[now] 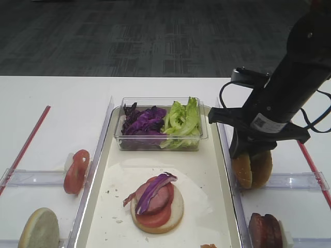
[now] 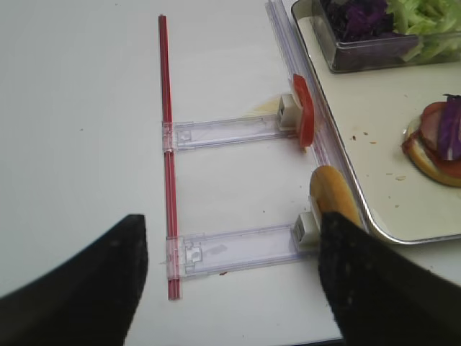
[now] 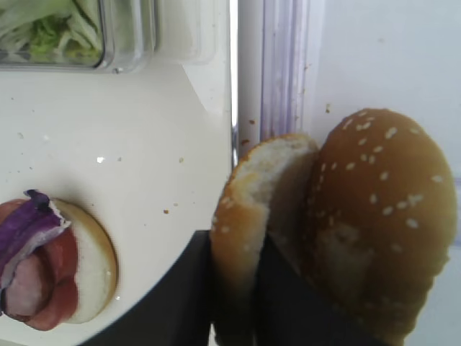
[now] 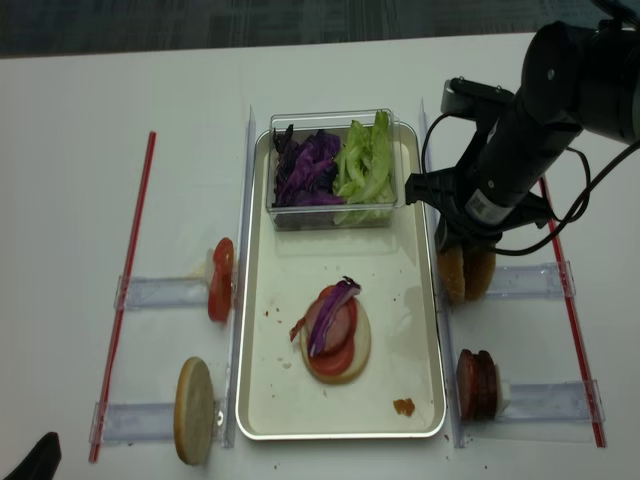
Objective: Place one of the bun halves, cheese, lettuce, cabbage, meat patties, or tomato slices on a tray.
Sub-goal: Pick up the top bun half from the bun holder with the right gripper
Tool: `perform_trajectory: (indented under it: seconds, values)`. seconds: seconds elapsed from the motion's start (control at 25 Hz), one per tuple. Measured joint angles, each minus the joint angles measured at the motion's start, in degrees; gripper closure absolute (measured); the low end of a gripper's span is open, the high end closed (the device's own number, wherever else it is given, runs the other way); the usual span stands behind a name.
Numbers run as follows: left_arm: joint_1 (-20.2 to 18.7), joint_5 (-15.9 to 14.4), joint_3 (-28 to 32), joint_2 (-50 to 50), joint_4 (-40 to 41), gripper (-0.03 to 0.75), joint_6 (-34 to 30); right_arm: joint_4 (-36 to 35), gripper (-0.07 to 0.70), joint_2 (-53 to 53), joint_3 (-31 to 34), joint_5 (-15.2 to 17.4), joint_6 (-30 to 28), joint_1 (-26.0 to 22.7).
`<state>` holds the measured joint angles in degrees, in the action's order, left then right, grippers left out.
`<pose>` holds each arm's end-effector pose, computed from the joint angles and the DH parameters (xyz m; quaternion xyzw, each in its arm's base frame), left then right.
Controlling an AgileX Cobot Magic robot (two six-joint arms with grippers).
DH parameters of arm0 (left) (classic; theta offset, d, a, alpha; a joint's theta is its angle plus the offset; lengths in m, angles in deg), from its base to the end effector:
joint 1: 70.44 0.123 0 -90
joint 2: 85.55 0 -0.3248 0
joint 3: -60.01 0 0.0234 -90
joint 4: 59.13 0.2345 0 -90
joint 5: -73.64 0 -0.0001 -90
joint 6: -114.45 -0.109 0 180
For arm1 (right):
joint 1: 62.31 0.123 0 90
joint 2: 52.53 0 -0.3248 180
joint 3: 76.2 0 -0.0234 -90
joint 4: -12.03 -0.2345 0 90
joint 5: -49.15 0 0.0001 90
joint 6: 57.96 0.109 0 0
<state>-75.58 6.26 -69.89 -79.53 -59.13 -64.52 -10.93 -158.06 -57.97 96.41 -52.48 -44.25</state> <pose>-0.0503 0.0045 0.2470 0.0316 0.8803 -0.0255 0.4726 0.2901 0.1275 0.2227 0.0154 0.9846 0.1687 0.0432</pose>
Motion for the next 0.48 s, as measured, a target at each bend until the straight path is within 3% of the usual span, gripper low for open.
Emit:
perform_trajectory:
  seconds: [0.28, 0.48]
  values:
    - [0.0, 0.0, 0.0, 0.0, 0.0, 0.247, 0.0, 0.2, 0.483, 0.0, 0.0, 0.7, 0.0, 0.0]
    - [0.0, 0.0, 0.0, 0.0, 0.0, 0.247, 0.0, 1.3, 0.484, 0.0, -1.2, 3.0, 0.5, 0.0]
